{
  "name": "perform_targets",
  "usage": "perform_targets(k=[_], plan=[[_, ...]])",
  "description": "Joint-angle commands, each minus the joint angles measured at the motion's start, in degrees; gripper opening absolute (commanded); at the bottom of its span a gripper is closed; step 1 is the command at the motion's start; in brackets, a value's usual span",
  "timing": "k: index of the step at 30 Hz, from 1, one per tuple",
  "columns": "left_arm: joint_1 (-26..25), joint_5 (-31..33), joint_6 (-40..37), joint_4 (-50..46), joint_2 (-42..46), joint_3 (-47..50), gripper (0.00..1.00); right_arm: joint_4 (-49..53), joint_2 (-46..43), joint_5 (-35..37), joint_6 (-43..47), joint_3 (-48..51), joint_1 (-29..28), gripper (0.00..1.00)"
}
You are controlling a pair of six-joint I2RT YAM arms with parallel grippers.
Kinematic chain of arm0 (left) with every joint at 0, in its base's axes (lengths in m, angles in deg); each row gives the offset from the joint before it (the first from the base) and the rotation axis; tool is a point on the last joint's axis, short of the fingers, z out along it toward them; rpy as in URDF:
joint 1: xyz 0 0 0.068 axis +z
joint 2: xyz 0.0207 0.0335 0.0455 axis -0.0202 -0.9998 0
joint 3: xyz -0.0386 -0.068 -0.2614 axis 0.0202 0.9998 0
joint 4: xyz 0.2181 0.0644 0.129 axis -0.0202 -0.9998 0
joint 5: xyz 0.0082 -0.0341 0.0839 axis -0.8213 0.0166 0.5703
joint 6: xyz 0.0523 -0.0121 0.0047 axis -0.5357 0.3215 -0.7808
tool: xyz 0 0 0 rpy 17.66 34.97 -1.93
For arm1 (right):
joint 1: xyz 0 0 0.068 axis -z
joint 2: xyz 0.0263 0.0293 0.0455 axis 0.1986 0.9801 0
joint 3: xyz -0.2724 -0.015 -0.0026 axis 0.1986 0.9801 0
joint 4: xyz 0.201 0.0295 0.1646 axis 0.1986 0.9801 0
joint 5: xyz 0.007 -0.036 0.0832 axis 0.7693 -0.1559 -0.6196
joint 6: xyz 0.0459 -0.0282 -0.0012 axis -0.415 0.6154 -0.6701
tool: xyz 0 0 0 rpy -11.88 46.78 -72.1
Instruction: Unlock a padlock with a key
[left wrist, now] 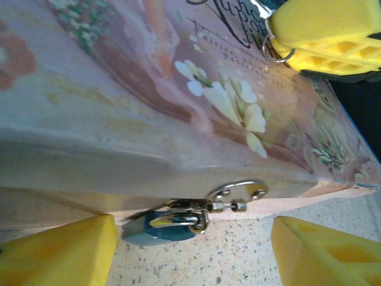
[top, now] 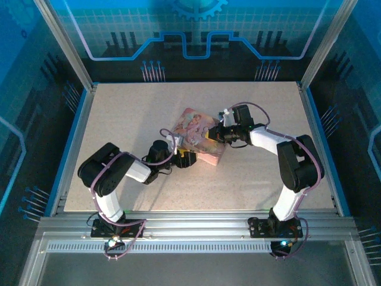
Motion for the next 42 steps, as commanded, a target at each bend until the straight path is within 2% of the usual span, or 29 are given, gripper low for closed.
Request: perform_targets(k=[1, 15, 22, 27, 33, 42], plan=[[0.1, -2.0, -0.3, 0.1, -1.0, -1.5, 0.67, 4.9, 1.3, 2.9, 0.7, 2.4, -0.7, 0.02], [-2.4, -1.4, 0.8, 0.2, -2.8, -3.0, 0.59, 4.8, 1.3, 2.8, 0.5, 2.5, -0.8, 0.03], [-3.2, 1.2, 2.7, 2.9, -3.8, -2.8, 0.56, 5.1, 0.9, 2.8, 0.6, 2.5, -0.8, 0.03], [-3.1, 2.8, 4.2, 4.6, -4.2, -2.3, 0.49, 5.1, 0.7, 3.0, 0.6, 2.7, -0.9, 0.03], [-3.3, 4.3, 4.6, 3.5, -4.4, -2.3, 0.44, 4.9, 0.4, 3.0, 0.5, 2.9, -1.1, 0.03], [-4.7, 8.0, 3.3, -0.7, -3.5, -3.1, 0.42, 4.9, 0.0, 3.2, 0.3, 3.0, -1.3, 0.03]])
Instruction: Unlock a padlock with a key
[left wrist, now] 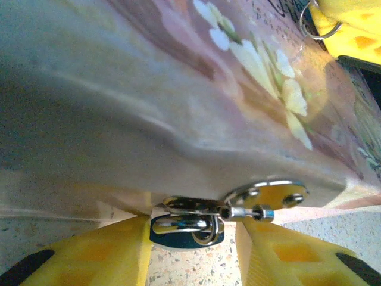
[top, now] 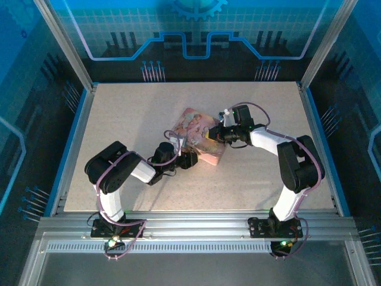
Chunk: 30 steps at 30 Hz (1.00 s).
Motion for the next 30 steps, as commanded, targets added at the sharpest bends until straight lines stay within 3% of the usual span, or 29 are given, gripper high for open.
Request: perform_targets(k=[1, 7, 15, 30], plan=[[-0.8, 2.3, -1.4, -1.4, 0.1, -1.5, 0.41, 5.5, 0.6, 2.0, 0.3, 2.3, -1.2, 0.03], [-0.9, 1.6, -1.2, -1.8, 1.2, -1.8, 0.33, 5.3, -0.2, 2.2, 0.2, 2.4, -1.4, 0.03], [-2.0, 1.4, -1.9, -6.7, 6.1, -2.1, 0.32, 5.0, -4.0, 4.2, 1.9, 1.1, -2.5, 0.03], [-3.0, -2.3, 6.0, -22.9, 18.5, -6.2, 0.32, 6.0, -25.6, 12.7, 13.3, 11.7, -4.9, 0.02]])
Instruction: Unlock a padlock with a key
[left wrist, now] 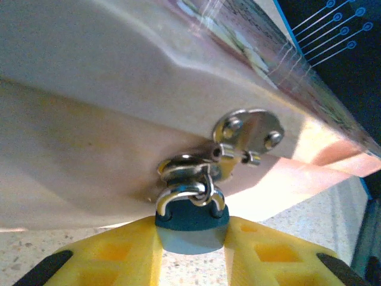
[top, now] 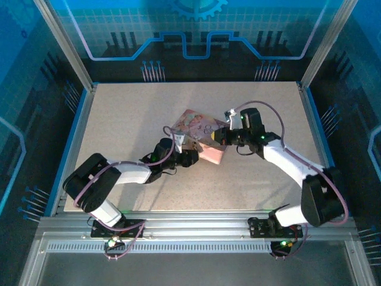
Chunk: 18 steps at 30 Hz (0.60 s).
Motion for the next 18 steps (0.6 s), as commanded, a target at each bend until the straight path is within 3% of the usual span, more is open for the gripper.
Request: perform_targets(k=[1, 8, 18], plan=[[-0.4, -2.9, 2.2, -4.7, 3.7, -3.7, 0.32, 1.7, -4.4, 3.0, 4.9, 4.0, -2.3, 0.02], [-0.4, -4.7, 4.1, -10.5, 5.3, -6.1, 0.32, -1.8, -9.6, 6.6, 7.1, 9.8, -8.1, 0.02], [-0.4, -5.5, 6.0, -10.8, 4.1, -8.3, 0.32, -8.9, -9.4, 10.0, 8.2, 16.8, -12.3, 0.02]])
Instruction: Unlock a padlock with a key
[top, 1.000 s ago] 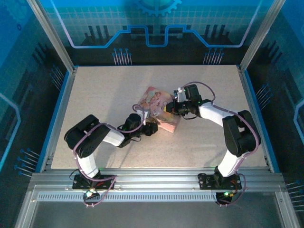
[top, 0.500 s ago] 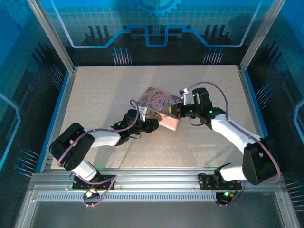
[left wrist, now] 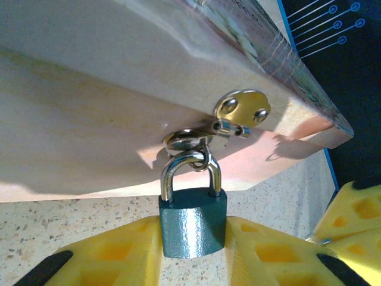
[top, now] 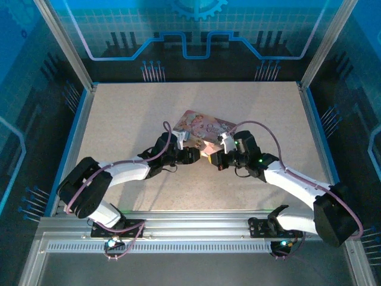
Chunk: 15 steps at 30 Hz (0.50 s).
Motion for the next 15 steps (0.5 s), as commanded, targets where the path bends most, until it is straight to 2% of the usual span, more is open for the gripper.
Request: perform_targets(k=[1, 15], plan=[[-0.4, -2.1, 1.4, 1.9, 0.5, -3.0, 0.32, -3.7, -0.1, 2.2, 2.2, 1.4, -1.6, 0.02], [-0.4, -3.8, 6.3, 0.6, -4.2, -7.0, 0.30, -12.4, 3.7, 8.8, -2.4, 4.9, -4.6, 0.02]])
